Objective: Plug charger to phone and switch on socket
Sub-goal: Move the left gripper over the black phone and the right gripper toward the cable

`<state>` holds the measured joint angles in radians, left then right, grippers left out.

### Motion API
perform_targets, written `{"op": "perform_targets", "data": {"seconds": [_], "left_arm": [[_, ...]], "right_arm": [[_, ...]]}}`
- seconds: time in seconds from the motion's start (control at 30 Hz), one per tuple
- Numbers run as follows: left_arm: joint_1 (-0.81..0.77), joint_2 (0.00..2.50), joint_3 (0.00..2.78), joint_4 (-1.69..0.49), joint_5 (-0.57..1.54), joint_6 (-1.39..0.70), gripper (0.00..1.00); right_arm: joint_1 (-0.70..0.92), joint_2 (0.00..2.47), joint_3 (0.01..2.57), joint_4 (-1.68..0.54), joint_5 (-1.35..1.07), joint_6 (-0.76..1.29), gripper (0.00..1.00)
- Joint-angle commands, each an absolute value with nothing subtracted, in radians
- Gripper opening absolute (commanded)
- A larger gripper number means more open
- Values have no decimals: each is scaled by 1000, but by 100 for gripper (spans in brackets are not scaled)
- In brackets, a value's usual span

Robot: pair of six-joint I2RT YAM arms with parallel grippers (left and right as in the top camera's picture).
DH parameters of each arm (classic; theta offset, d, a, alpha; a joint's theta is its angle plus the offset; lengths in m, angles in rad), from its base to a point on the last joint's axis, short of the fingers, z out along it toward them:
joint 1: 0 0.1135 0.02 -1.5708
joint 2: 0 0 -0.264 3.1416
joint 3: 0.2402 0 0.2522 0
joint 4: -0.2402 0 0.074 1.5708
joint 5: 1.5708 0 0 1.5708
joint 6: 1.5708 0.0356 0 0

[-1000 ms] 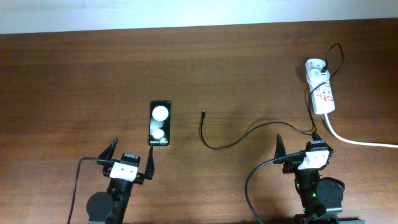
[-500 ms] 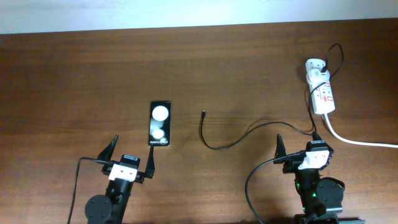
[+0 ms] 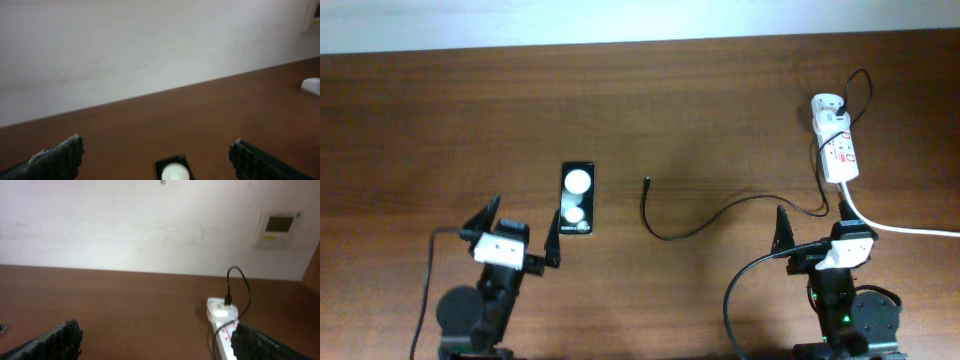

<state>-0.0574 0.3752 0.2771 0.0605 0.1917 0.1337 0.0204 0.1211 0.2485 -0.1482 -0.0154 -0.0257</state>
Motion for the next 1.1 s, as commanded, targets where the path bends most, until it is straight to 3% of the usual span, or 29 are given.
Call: {"op": "perform_targets", "data": {"seconds": [0.0, 0.2, 0.33, 0.57, 0.67, 0.9, 1.07], "left_arm": [[-51, 585, 513, -9, 252, 121, 99], [-51, 1047, 1188, -551, 289, 121, 99], [-51, 1367, 1662, -1040, 296, 122, 99], [-52, 1488, 1683, -1065, 352, 120, 99], [-71, 1549, 1683, -1079, 349, 37, 94], [-190, 1909, 1683, -1185, 95, -145, 93], [-235, 2110, 1683, -1163, 77, -145, 90]], "right_arm": [[19, 253, 414, -241, -15, -19, 99], [19, 578, 818, -525, -133, -19, 99], [19, 809, 1051, -712, -293, -18, 99], [20, 949, 1116, -860, -528, -18, 99], [19, 954, 1116, -860, -509, -19, 99], [20, 1063, 1116, -895, -485, -18, 99], [20, 1172, 1116, -902, -486, -6, 99]]}}
